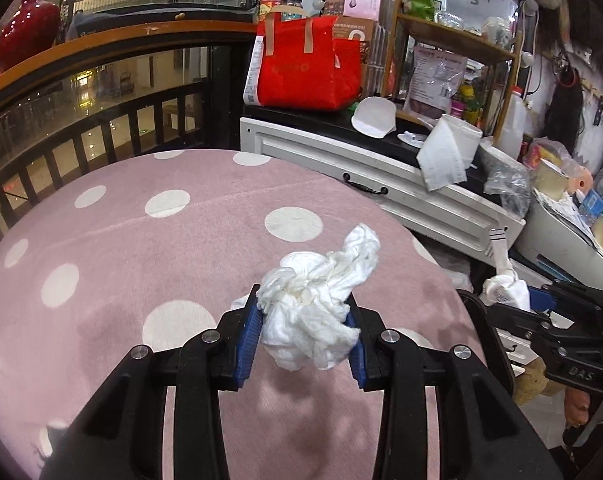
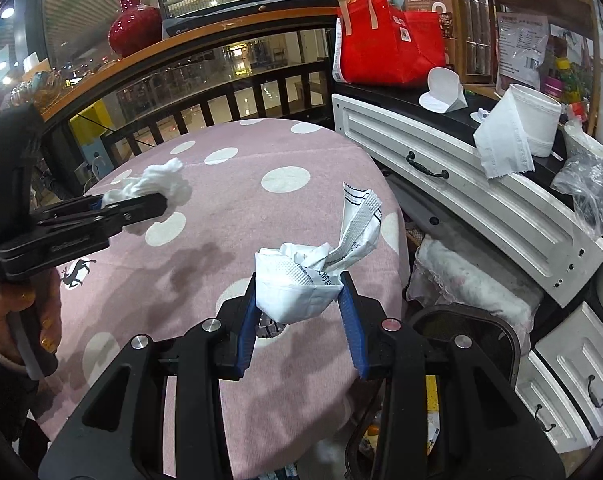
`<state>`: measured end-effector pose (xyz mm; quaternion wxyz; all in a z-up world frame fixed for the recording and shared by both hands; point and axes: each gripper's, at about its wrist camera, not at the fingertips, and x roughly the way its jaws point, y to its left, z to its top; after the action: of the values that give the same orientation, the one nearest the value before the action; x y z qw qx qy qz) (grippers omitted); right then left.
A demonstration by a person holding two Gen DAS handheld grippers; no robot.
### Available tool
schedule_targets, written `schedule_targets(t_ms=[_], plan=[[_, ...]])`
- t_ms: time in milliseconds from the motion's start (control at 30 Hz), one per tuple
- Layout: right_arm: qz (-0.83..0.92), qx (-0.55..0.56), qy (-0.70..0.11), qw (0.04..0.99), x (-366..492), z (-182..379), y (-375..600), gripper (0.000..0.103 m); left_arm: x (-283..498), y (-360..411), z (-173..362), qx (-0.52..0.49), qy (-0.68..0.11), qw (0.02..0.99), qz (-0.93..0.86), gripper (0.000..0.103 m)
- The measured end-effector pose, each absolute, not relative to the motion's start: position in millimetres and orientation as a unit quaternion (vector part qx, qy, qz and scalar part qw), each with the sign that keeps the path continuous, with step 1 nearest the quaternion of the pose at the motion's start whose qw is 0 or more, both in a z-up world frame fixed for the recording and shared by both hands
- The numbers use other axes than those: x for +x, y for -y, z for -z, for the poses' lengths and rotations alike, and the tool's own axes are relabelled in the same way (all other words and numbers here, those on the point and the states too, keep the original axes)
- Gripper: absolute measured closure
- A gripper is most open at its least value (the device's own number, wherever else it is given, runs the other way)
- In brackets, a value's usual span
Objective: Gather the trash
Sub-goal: 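Carry both white tissues over the black bin with both tools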
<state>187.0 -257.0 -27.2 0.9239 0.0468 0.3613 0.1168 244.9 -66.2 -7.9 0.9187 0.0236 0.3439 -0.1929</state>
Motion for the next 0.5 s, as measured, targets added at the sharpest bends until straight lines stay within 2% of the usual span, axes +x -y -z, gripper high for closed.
schedule_targets(t_ms=[500], plan=[[-0.084,0.047,-0.355,0.93,136.0,38.1,301.2,0.065,178.6,86.2,6.9,0.014,-0.327,0.918,0.226,0.066]])
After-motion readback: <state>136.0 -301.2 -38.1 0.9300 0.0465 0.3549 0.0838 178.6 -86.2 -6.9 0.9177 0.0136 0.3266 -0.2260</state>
